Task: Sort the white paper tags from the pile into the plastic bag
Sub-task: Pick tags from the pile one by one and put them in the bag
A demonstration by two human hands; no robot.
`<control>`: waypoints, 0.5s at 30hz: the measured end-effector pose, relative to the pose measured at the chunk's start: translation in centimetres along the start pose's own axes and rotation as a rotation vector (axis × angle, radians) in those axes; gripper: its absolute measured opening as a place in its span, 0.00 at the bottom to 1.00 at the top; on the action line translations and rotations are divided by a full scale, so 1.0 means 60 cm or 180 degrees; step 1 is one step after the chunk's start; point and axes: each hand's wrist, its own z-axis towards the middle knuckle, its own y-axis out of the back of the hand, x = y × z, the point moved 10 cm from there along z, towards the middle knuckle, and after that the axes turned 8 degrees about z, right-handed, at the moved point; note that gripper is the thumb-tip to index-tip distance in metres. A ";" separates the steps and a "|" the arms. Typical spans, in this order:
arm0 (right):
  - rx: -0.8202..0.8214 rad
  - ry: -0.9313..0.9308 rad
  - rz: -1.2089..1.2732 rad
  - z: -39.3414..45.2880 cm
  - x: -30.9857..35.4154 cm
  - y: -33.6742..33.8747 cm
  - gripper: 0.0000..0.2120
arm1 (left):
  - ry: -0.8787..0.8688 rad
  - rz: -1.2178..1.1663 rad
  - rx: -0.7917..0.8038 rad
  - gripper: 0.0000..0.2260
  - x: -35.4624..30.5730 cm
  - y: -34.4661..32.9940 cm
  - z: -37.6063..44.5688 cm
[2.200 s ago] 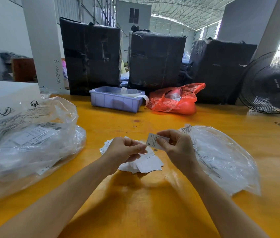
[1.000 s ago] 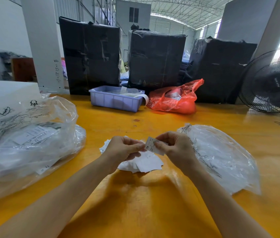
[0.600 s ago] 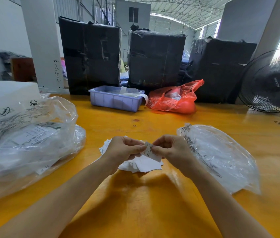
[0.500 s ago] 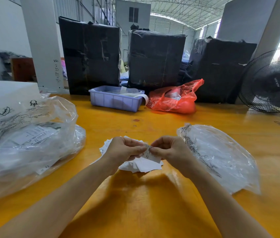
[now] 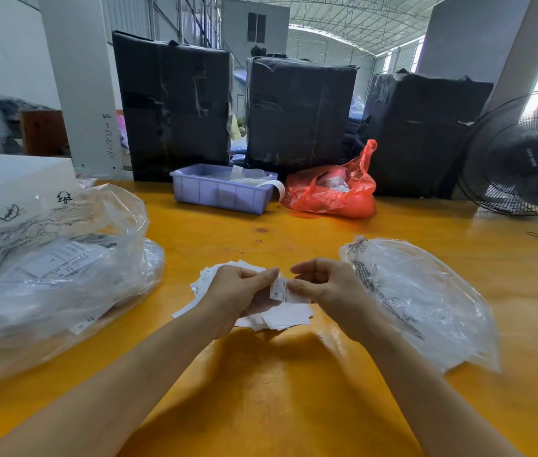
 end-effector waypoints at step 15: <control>-0.0617 0.0539 0.0031 0.002 0.031 0.042 0.09 | 0.0119 -0.0121 0.0018 0.02 0.006 0.012 0.004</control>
